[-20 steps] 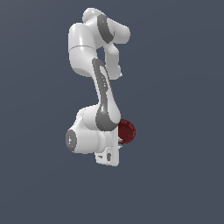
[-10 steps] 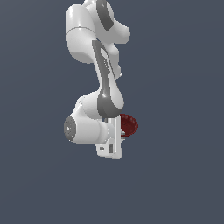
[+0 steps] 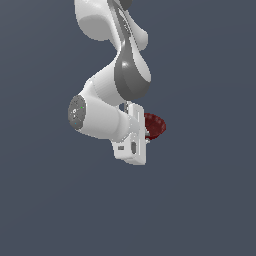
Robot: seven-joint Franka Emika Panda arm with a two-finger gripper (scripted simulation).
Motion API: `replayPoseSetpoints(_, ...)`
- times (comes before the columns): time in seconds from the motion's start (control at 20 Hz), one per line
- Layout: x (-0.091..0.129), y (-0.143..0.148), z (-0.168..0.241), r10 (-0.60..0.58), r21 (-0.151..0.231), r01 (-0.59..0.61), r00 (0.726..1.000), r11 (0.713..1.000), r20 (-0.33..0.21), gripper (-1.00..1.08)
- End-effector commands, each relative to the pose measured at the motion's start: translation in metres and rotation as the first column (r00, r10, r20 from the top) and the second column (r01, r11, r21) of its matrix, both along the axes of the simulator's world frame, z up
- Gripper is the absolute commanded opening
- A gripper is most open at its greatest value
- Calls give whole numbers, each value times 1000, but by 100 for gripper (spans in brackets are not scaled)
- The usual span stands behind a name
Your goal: Pick up the object and move it to a goal position.
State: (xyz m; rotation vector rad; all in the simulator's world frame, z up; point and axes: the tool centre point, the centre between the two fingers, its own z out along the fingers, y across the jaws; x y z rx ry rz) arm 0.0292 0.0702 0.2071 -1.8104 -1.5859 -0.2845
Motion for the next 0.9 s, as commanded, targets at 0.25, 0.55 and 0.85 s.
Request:
replayPoseSetpoints(0.25,-14,13,75,1,1,-1,1000,1000,2,-100)
replayPoseSetpoints(0.55,-20,19,112,1,3,-1,1000,1000,3,-100)
replayPoseSetpoints(0.85,-20,20,123,-1,5,1,1000,1000,3,-100)
